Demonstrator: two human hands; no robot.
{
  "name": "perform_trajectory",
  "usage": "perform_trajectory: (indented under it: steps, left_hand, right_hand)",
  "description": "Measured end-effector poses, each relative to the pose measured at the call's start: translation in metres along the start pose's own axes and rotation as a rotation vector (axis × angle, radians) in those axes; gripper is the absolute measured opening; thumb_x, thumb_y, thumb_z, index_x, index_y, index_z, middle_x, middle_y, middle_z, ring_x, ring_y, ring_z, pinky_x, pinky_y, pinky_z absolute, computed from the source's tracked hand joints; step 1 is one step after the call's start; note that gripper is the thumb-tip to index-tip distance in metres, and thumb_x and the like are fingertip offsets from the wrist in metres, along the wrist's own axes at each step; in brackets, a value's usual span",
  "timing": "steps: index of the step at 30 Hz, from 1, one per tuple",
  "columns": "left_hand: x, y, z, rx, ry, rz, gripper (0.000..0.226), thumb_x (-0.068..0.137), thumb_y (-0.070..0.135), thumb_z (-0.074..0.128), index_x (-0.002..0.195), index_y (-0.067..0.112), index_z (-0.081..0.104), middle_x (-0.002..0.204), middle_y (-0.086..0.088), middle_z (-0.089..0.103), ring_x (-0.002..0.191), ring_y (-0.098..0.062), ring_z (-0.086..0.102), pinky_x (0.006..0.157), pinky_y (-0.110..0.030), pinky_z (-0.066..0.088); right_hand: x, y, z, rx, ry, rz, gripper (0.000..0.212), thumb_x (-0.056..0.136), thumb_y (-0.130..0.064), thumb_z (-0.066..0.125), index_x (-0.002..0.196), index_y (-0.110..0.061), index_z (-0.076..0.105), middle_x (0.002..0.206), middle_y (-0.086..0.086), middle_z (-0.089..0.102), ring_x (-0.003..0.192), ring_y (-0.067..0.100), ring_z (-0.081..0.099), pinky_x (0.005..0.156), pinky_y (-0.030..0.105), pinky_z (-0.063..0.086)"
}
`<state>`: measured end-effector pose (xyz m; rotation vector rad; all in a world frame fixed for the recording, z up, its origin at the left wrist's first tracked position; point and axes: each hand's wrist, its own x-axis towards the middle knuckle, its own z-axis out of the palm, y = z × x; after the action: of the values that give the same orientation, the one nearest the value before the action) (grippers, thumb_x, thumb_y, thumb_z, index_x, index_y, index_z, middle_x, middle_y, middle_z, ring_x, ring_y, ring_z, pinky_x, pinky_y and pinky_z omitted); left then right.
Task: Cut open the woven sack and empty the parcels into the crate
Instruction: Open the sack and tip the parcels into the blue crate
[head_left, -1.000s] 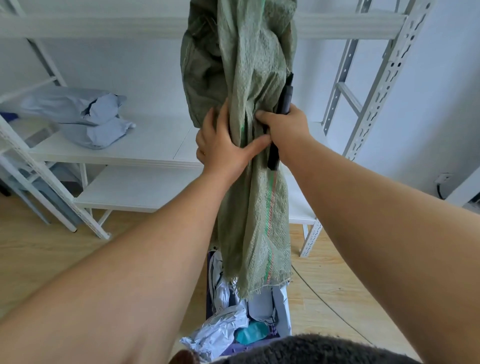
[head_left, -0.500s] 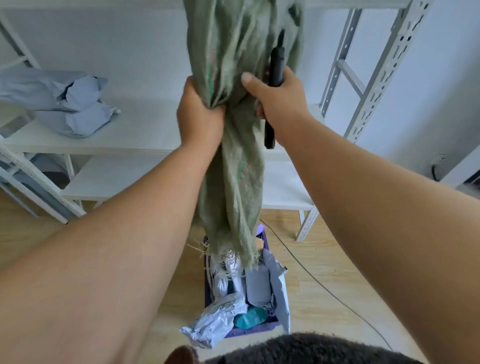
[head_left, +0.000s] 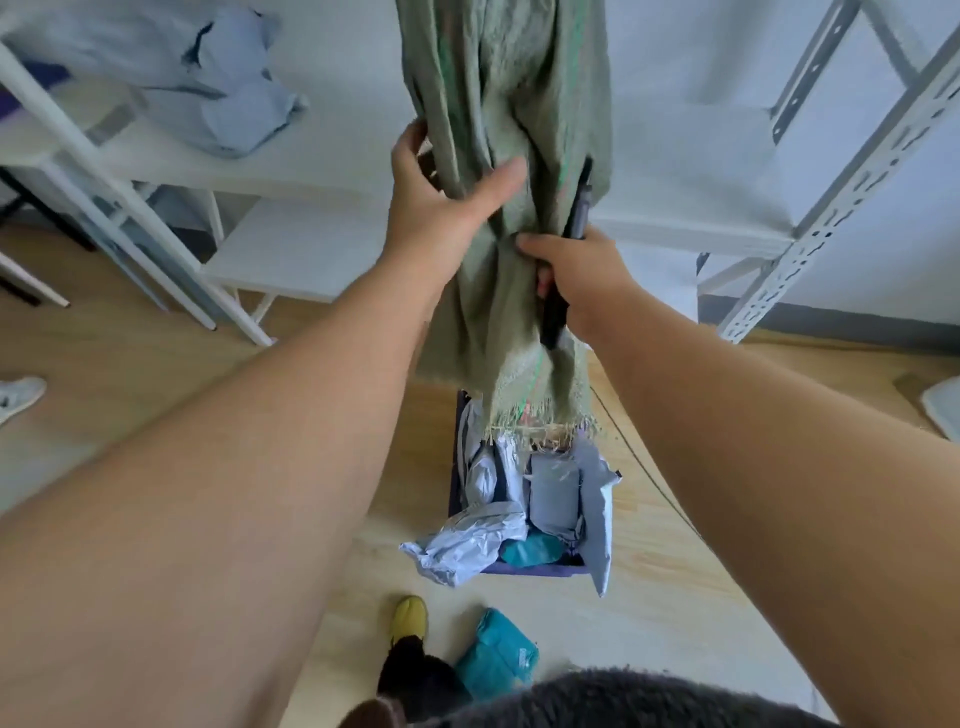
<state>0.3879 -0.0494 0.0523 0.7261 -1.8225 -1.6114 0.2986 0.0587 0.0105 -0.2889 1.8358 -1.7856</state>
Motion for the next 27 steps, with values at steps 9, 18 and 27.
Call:
perform_trajectory:
  steps: [9,18,27]
  left_hand:
    - [-0.020,-0.056,-0.065,0.246,0.124,-0.207,0.032,0.074,0.012,0.075,0.099,0.024,0.059,0.075,0.021,0.056,0.074,-0.005,0.058,0.058,-0.015,0.044]
    - [0.005,-0.045,-0.185,0.256,0.585,0.029,0.037,0.086,0.008,0.054,0.122,0.014,0.058,0.117,0.002,0.062,0.110,-0.013,0.057,0.083,-0.010,0.036]
    - [0.000,-0.091,-0.268,0.536,0.692,0.100,0.044,0.087,0.004,0.053,0.130,0.009,0.050,0.133,-0.003,0.048,0.118,-0.012,0.052,0.095,-0.002,0.026]
  right_hand:
    - [-0.027,-0.032,0.074,-0.022,-0.299,-0.095,0.024,0.081,-0.005,0.073,0.073,-0.013,0.052,0.045,0.000,0.045,0.041,0.015,0.040,0.045,0.024,0.039]
    - [-0.043,-0.025,0.176,-0.196,-0.269,-0.231,0.024,0.078,-0.022,0.080,0.093,-0.014,0.063,0.066,0.001,0.055,0.044,0.010,0.045,0.050,0.025,0.044]
    - [-0.048,0.045,0.227,-0.320,-0.302,0.001,0.034,0.081,-0.018,0.076,0.114,-0.015,0.067,0.080,-0.003,0.070,0.041,0.008,0.043,0.047,0.023,0.042]
